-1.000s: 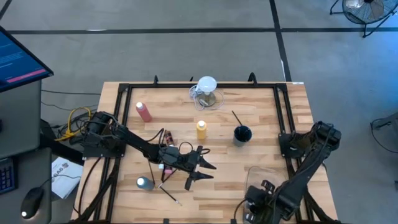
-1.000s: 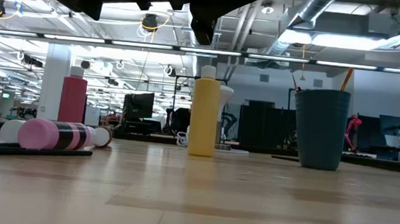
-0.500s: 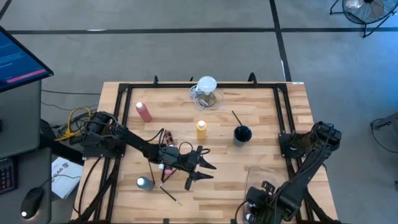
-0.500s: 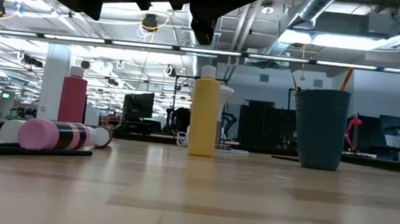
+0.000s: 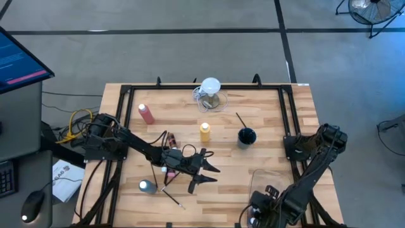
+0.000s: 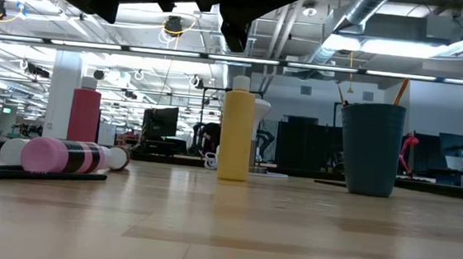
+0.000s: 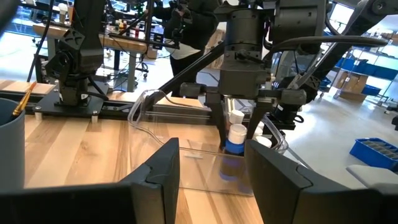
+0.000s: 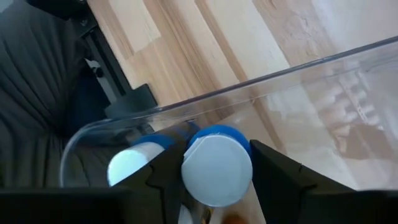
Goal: Pick & Place Paint Supplies
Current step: Put the small blue paint bottle into the transparent bin
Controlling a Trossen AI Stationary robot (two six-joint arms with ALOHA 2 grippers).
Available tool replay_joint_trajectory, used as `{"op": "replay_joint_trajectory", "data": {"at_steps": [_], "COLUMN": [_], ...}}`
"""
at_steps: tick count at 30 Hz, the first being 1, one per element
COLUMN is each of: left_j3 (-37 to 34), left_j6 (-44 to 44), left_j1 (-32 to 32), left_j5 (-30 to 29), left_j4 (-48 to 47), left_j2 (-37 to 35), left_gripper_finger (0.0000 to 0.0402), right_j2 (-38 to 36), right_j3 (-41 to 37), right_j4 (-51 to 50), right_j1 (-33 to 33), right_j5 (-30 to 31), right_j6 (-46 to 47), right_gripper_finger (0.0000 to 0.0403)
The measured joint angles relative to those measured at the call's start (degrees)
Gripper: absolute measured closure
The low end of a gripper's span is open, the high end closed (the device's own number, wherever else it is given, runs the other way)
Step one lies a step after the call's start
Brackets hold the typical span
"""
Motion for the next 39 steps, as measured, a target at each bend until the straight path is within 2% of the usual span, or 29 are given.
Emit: {"op": "replay_joint_trajectory", "data": {"at_steps": [6, 16, 21, 39], "left_j3": [0.0, 0.0, 0.0, 0.0], "left_j6": [0.0, 0.0, 0.0, 0.0], "left_j1": [0.0, 0.0, -0.01, -0.01], "left_j5": [0.0, 0.0, 0.0, 0.01], "left_j4": [0.0, 0.0, -0.01, -0.02], "left_j2": [0.0, 0.0, 0.0, 0.0], "left_gripper_finger": [0.0261, 0.0261, 0.0261, 0.0261], "right_j2": [0.0, -0.07, -0.07, -0.07], "right_j3": [0.01, 0.02, 0.02, 0.02], "right_j4": [0.15, -0.16, -0.11, 3.54], "right_j1": [-0.02, -0.02, -0.04, -0.42], "right_j5": [-1.09, -1.18, -0.97, -1.26], "right_j6": [0.0, -0.15, -0.65, -2.67], "right_gripper_finger": [0.0229, 0.0272, 0.0278, 0.0207]}}
